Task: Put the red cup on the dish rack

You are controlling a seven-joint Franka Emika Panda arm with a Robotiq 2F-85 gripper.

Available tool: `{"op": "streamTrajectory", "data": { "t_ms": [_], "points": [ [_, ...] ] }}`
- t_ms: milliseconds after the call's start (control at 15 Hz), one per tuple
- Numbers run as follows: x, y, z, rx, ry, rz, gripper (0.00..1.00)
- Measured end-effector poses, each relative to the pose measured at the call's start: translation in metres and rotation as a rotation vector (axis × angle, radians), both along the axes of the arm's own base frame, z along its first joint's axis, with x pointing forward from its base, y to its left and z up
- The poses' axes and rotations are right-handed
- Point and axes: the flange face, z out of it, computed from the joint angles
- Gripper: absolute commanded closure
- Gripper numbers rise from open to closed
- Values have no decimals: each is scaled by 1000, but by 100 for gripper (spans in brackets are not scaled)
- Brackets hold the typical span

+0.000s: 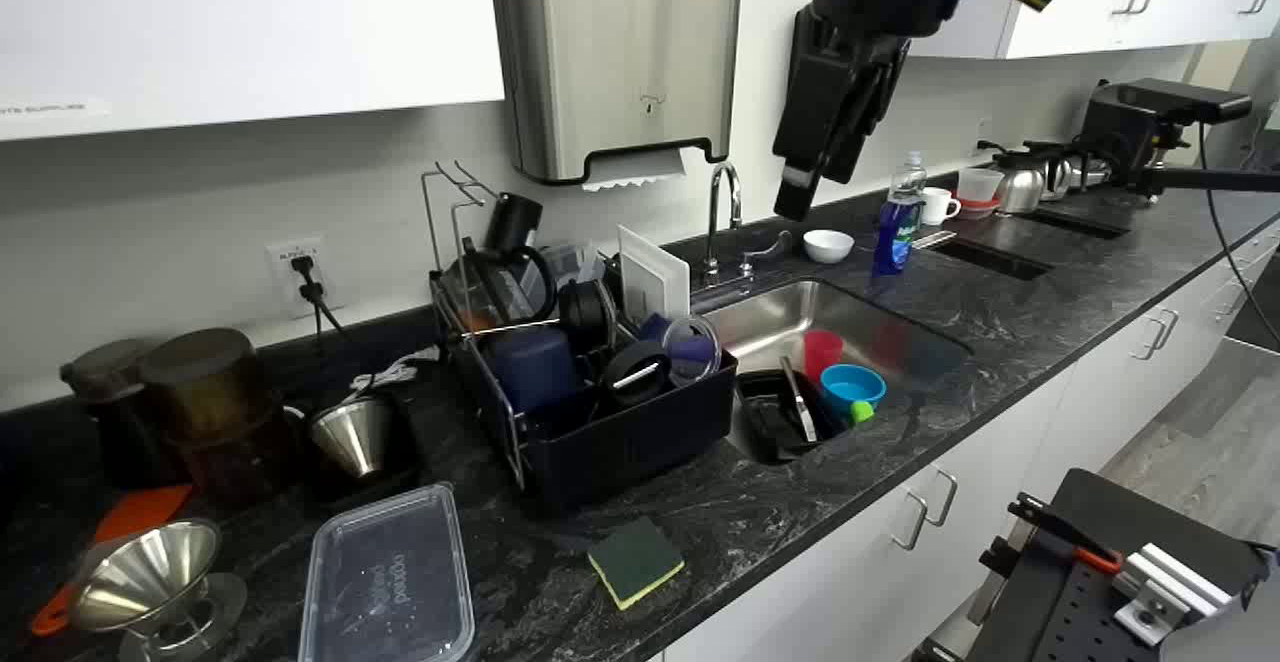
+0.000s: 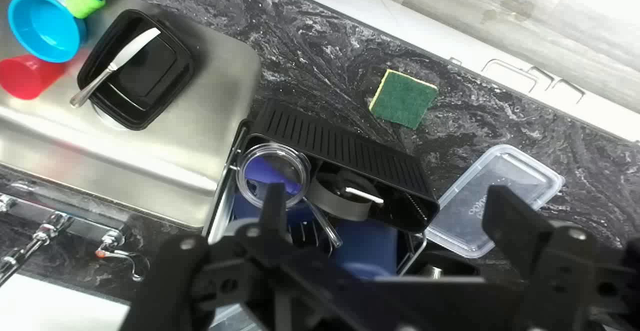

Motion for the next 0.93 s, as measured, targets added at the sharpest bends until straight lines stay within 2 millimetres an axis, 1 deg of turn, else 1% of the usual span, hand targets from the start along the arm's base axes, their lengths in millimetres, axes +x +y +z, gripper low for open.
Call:
{"op": "streamTrajectory", "data": {
  "t_ms": [733,933],
  "points": [
    [0,0,0,0,1,0,0],
    [5,-5,-6,2,12,-8,0]
  ]
}}
